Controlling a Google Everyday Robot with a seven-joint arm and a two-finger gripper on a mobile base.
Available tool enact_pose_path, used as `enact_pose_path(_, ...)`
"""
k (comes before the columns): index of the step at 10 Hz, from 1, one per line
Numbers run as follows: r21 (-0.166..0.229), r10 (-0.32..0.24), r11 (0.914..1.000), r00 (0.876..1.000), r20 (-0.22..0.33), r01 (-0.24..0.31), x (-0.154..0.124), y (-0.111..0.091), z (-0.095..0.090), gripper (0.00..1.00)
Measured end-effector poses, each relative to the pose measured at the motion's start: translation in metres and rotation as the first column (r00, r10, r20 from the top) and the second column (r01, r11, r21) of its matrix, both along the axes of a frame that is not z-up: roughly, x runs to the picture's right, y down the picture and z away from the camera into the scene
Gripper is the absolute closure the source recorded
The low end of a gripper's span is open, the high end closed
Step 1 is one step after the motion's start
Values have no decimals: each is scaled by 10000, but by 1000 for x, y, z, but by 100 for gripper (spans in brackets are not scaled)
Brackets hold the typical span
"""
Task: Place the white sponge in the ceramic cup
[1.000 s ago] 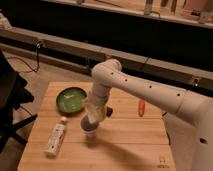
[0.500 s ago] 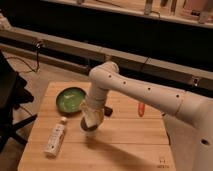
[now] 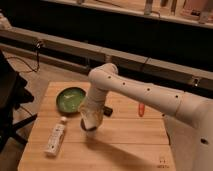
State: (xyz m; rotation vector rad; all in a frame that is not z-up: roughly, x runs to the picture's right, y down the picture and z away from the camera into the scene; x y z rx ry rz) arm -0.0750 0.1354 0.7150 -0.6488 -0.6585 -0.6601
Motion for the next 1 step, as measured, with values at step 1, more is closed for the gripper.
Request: enact_pose_path(1, 3, 13, 10000, 10000, 66, -13, -2, -1, 1, 24)
